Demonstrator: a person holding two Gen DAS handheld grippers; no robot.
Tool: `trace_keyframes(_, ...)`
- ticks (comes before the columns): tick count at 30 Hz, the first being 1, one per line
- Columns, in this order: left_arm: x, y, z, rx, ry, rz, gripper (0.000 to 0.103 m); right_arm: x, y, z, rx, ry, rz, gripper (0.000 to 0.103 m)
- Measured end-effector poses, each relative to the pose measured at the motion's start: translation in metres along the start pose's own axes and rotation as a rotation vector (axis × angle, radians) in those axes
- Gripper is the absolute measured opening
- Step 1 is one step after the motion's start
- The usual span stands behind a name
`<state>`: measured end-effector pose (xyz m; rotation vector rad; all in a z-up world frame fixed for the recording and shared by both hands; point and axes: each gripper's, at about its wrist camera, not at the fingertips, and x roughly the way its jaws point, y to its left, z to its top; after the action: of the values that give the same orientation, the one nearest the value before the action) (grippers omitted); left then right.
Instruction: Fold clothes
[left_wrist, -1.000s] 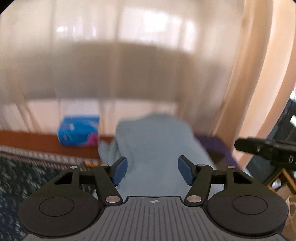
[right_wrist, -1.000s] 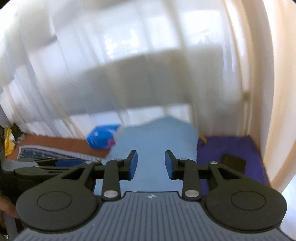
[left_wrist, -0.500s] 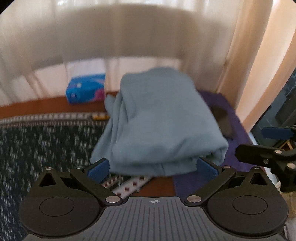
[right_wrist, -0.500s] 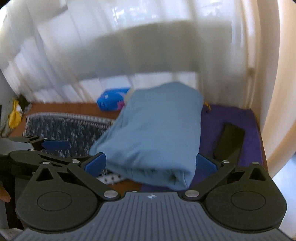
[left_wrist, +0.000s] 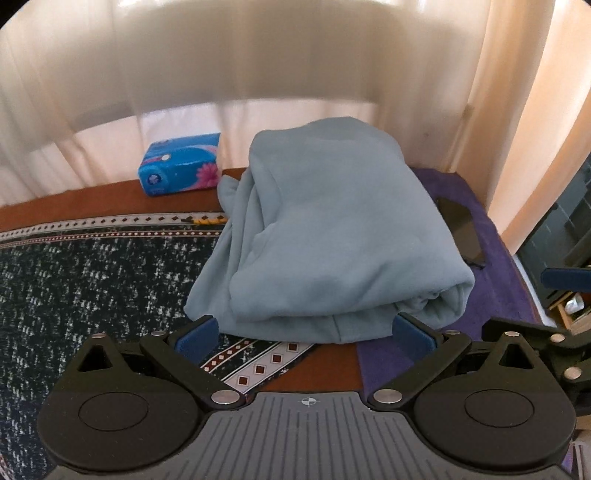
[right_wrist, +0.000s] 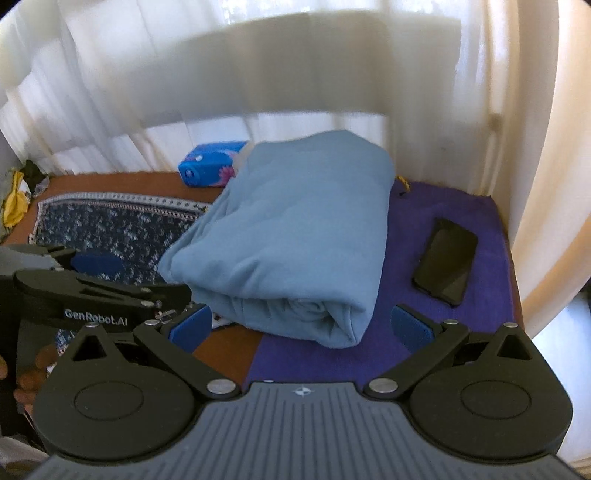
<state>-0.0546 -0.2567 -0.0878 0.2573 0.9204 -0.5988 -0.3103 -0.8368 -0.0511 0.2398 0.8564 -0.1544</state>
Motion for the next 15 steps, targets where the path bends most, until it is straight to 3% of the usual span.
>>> trace_keyframes(15, -0.001, 0.0, -0.001, -0.001, -0.004, -0.005, 0.103, 0.014, 0.0, -0.002, -0.004, 0.03, 0.0, 0.103)
